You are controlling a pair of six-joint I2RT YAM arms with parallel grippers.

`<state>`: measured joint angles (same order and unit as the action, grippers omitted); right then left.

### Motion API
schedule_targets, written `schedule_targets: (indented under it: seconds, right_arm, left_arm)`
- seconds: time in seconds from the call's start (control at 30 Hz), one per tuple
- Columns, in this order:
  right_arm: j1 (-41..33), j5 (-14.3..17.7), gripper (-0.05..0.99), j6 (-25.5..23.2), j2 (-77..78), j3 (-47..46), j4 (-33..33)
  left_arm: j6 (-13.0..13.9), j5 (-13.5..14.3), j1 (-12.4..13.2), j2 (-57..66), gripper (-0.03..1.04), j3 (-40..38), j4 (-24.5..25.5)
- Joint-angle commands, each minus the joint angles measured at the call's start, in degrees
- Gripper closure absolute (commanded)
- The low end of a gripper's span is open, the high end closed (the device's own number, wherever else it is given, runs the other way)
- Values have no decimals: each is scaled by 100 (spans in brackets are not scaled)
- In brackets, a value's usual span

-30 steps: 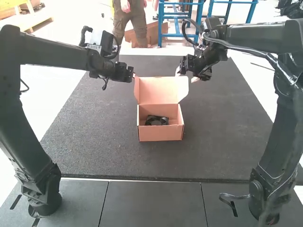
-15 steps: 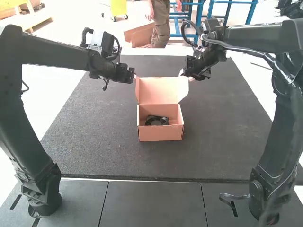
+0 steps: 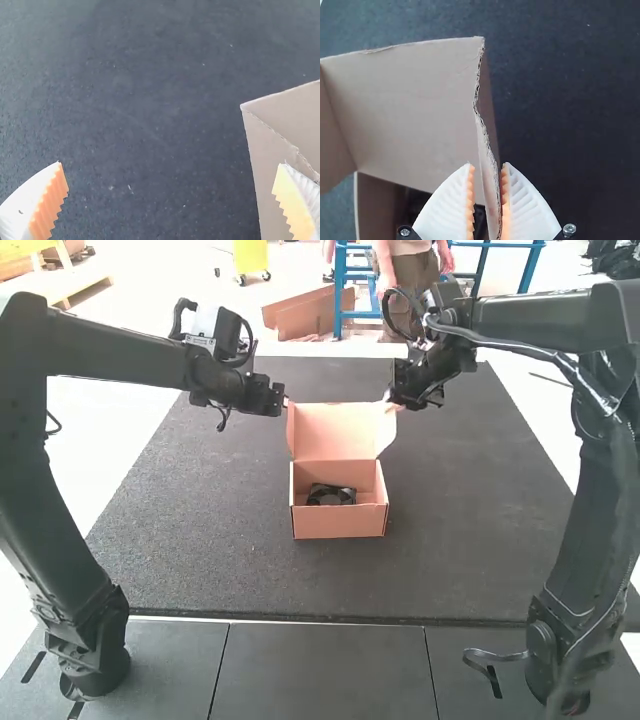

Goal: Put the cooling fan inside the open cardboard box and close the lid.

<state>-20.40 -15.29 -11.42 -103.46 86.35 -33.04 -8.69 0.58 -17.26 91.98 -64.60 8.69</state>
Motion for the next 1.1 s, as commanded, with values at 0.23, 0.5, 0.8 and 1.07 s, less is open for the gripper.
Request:
schedule_targets:
  seconds: [0.23, 0.5, 0.8, 1.07]
  right_arm:
    - [1, -88, 95, -185, -25, 198, 52]
    - [-95, -88, 94, -185, 10, 172, -45]
    - [-262, -159, 94, -159, 151, 93, -405]
    - [-306, -71, 94, -97, 397, -259, -651]
  left_arm:
    - [-28, -75, -67, 118, 4, -194, -51]
    - [-36, -172, -287, 127, 4, -202, 28]
    - [-186, -172, -393, 74, 4, -202, 318]
    - [-239, -163, -401, -111, 4, -167, 590]
